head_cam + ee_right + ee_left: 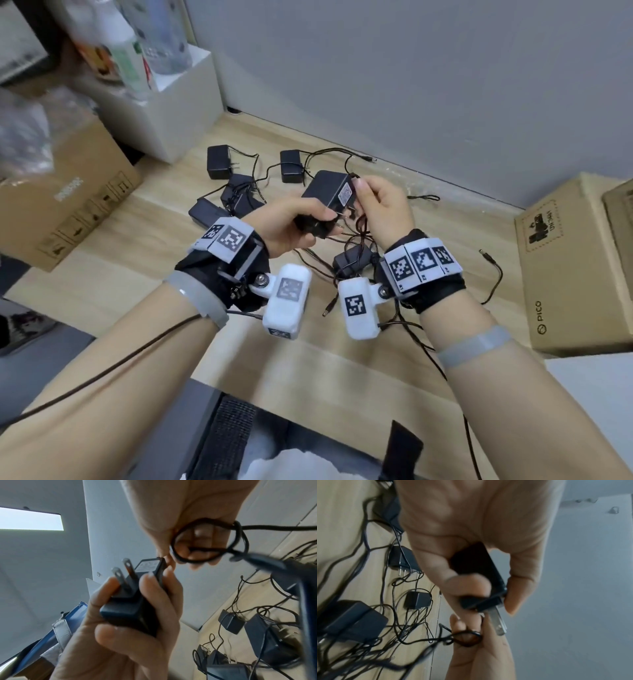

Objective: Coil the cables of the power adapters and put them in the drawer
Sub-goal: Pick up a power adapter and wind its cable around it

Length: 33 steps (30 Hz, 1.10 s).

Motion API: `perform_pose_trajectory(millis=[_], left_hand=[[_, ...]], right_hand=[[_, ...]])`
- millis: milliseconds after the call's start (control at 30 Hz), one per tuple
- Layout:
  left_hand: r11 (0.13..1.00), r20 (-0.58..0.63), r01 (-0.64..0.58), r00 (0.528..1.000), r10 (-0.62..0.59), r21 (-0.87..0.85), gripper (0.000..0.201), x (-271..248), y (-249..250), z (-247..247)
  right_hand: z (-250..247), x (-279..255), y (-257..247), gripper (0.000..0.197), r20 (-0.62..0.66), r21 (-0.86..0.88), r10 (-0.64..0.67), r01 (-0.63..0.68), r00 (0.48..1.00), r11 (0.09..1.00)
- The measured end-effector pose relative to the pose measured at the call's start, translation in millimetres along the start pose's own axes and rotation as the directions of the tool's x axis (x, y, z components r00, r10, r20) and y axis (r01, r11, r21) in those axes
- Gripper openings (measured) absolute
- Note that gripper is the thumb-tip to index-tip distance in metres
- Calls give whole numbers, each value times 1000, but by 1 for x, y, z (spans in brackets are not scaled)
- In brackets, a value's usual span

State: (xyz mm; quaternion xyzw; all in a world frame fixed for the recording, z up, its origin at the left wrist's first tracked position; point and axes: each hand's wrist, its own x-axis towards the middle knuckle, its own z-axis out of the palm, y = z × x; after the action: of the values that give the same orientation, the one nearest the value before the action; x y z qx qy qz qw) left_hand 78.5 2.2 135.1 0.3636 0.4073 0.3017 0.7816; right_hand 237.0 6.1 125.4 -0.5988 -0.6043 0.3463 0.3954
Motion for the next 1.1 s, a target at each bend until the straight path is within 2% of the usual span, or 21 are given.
perform_pose_trajectory(millis=[100, 233, 300, 400, 467, 600, 733, 867, 967, 1033, 1100], left_hand=[[1000, 37, -10, 999, 11, -14, 27, -1, 3, 8], [985, 92, -94, 990, 108, -145, 28, -1, 10, 19], [973, 96, -148, 981, 167, -176, 31, 1, 16, 25], [973, 81, -216, 972, 223, -84, 36, 3, 21, 34], [971, 75, -233, 969, 236, -47, 32, 5, 21, 36], [970, 54, -238, 969, 240, -46, 31, 5, 19, 38], [965, -25, -246, 968, 250, 93, 29, 9, 21, 39], [932, -48, -260, 959, 280, 252, 32, 12, 22, 38], [915, -44, -262, 956, 289, 308, 32, 11, 21, 39], [883, -57, -273, 947, 317, 382, 34, 11, 21, 41], [813, -69, -288, 926, 371, 506, 39, 11, 20, 43]], right_hand=[[-7, -4, -6, 19, -57, 61, -7, 11, 998, 998], [-10, -9, -5, 23, -88, 60, -50, 55, 995, 997], [-11, -13, -2, 25, -34, -12, 0, -1, 999, 1000], [-15, -20, 2, 14, 37, -205, 59, -51, 998, 978], [-17, -23, 2, 9, 84, -322, 83, -51, 993, 945], [-22, -24, 0, 18, 132, -471, 78, -7, 988, 882], [-23, -30, -2, 24, 195, -494, 103, 7, 975, 870], [-23, -34, -1, 17, 234, -522, 112, 27, 966, 853], [-25, -37, -3, 29, 250, -542, 143, 16, 958, 840], [-28, -39, -4, 21, 261, -536, 151, 13, 953, 844], [-29, -43, -8, 14, 295, -551, 132, 56, 946, 833]])
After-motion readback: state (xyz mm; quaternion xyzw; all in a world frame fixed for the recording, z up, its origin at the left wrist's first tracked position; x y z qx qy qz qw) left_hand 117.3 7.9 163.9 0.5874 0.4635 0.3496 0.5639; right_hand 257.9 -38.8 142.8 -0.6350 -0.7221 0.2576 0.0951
